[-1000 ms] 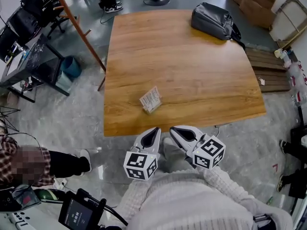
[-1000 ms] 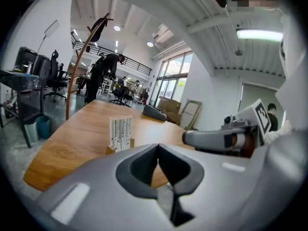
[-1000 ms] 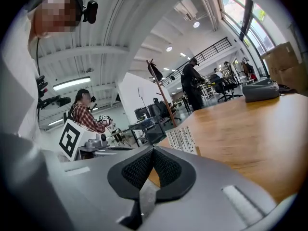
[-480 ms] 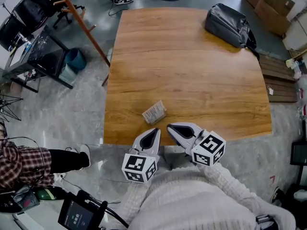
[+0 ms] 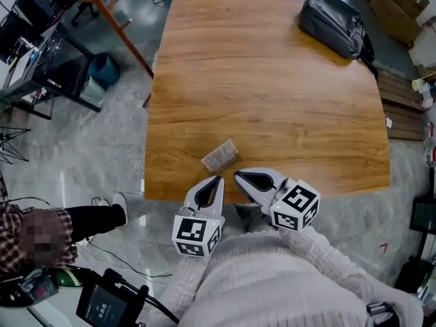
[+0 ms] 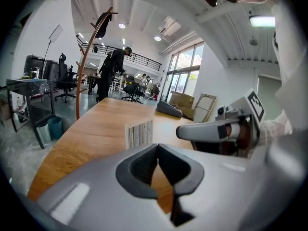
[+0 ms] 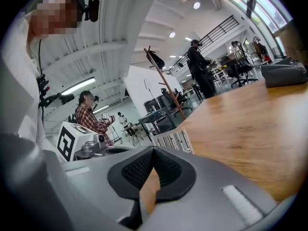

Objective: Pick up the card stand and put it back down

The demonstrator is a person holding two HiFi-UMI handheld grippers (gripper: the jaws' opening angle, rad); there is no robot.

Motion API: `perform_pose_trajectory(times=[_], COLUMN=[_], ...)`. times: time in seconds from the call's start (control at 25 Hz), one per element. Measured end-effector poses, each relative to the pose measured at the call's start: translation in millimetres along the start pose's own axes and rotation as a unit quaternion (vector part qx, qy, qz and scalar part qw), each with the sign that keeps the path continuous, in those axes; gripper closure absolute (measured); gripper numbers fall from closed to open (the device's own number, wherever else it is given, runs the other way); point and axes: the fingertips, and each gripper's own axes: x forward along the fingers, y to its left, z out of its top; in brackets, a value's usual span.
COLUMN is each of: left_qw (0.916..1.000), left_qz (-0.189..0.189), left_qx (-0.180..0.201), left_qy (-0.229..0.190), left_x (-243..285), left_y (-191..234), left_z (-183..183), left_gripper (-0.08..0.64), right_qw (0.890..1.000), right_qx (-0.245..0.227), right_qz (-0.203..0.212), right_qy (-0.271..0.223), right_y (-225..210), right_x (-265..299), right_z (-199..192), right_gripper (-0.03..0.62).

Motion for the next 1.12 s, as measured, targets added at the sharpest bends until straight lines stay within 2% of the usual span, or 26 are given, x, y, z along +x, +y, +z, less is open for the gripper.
perform_pose_trajectory(times=[0.28, 0.44, 0.6, 0.8, 0.92, 1.12], left_qw=[0.9992, 0.9977, 0.9968, 0.9951, 0.9930, 0.9888], left_qz=[-0.020, -0.013, -0.009, -0.017, -0.028, -0.047], left_qx=[0.004, 0.028, 0.036, 0.048, 0.067, 0.085], left_qy=[0.036, 0.061, 0.070, 0.085, 0.093, 0.113], left_x=[4.5, 8.7, 10.3, 21.3, 29.8, 50.7], left_y=[20.3, 33.3, 42.8, 51.4, 50.4, 45.8], left_z=[-13.0, -24.3, -28.7, -35.0, -38.7, -45.1], left_gripper=[0.552, 0.552, 0.547, 0.458, 0.418, 0.379], right_qw=[1.000, 0.999, 0.998, 0.997, 0.996, 0.995], right_qx=[0.024, 0.040, 0.056, 0.069, 0.076, 0.092], right_qz=[-0.005, -0.009, -0.015, -0.022, -0.026, -0.038], right_qy=[0.007, 0.009, 0.015, 0.021, 0.025, 0.027], right_y=[2.5, -3.0, -8.9, -17.2, -22.2, -32.6], right_x=[14.8, 17.4, 14.7, 17.2, 18.3, 14.6], right_z=[-7.5, -15.5, -23.0, -31.7, -38.3, -48.5], right_gripper=[0.594, 0.594, 0.594, 0.594, 0.594, 0.594])
